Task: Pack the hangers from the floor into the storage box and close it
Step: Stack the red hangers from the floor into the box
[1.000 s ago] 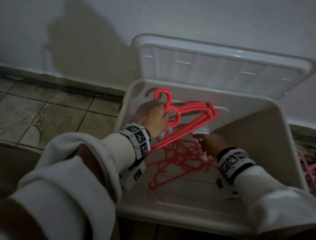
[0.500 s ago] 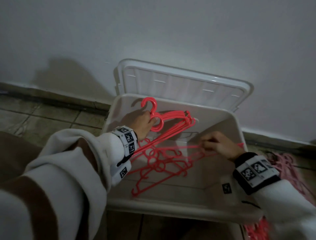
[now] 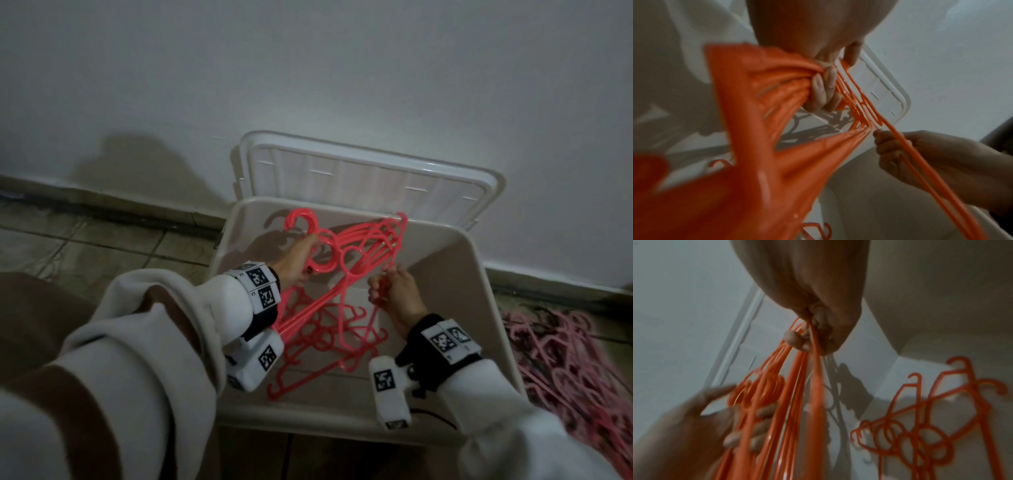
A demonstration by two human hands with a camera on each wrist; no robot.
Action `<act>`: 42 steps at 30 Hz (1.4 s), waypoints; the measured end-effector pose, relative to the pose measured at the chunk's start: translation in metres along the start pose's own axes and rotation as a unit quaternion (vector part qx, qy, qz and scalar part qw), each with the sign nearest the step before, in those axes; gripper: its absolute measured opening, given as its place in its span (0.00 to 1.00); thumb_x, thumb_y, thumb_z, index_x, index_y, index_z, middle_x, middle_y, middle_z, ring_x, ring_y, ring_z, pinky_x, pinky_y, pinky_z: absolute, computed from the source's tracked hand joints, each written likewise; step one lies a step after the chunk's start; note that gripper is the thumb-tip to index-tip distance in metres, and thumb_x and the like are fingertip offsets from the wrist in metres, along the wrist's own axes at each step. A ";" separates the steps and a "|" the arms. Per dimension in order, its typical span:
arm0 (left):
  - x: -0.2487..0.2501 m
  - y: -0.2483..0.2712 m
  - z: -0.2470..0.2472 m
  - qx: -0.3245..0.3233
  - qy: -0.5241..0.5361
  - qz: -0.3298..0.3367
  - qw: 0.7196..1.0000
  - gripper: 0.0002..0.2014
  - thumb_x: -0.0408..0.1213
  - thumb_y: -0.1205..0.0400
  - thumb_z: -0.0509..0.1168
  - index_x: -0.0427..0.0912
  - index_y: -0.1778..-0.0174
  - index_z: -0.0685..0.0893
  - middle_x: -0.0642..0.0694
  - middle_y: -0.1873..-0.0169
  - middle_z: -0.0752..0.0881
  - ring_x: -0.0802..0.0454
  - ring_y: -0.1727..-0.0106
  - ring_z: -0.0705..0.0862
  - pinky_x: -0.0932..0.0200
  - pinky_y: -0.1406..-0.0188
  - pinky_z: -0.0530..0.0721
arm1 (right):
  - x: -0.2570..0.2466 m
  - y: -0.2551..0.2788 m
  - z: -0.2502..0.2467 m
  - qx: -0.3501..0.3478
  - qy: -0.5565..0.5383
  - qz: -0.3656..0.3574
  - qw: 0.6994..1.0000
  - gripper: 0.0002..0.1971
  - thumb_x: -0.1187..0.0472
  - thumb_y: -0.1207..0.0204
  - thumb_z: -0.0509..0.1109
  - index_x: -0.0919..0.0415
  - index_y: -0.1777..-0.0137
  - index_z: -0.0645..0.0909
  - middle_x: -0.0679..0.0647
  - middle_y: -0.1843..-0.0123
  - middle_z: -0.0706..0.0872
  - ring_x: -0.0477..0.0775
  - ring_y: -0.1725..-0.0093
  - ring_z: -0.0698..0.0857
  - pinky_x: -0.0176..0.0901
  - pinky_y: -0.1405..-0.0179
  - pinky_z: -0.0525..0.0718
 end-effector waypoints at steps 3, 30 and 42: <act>-0.003 0.001 0.005 -0.036 -0.006 0.052 0.998 0.28 0.59 0.18 0.54 0.44 0.28 0.75 0.42 0.29 0.76 0.40 0.27 0.74 0.48 0.21 0.64 | 0.009 0.006 0.015 -0.009 0.040 0.029 0.999 0.15 0.64 0.14 0.42 0.57 0.62 0.63 0.49 0.83 0.83 0.42 0.85 0.79 0.27 0.84 0.74; -0.017 -0.014 0.007 -0.047 -0.158 0.091 0.982 0.13 0.34 0.15 0.56 0.36 0.35 0.77 0.46 0.72 0.77 0.66 0.87 0.71 0.73 0.85 0.71 | 0.006 0.000 0.020 -0.041 -0.025 0.155 0.987 0.09 0.67 0.18 0.54 0.59 0.59 0.71 0.60 0.51 0.83 0.53 0.57 0.84 0.47 0.67 0.82; -0.015 -0.021 -0.007 0.054 -0.228 0.104 0.966 0.14 0.40 0.13 0.51 0.41 0.51 0.81 0.48 0.68 0.78 0.54 0.70 0.73 0.64 0.72 0.69 | 0.017 -0.008 0.033 -0.083 -0.051 0.147 0.984 0.12 0.62 0.15 0.52 0.60 0.60 0.70 0.59 0.65 0.81 0.57 0.59 0.83 0.65 0.45 0.80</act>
Point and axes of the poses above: each hand's wrist, its own y-axis away from the middle knuckle, its own z-axis out of the palm, x = y × z, the point moved 4 cm from there along -y, towards the middle knuckle
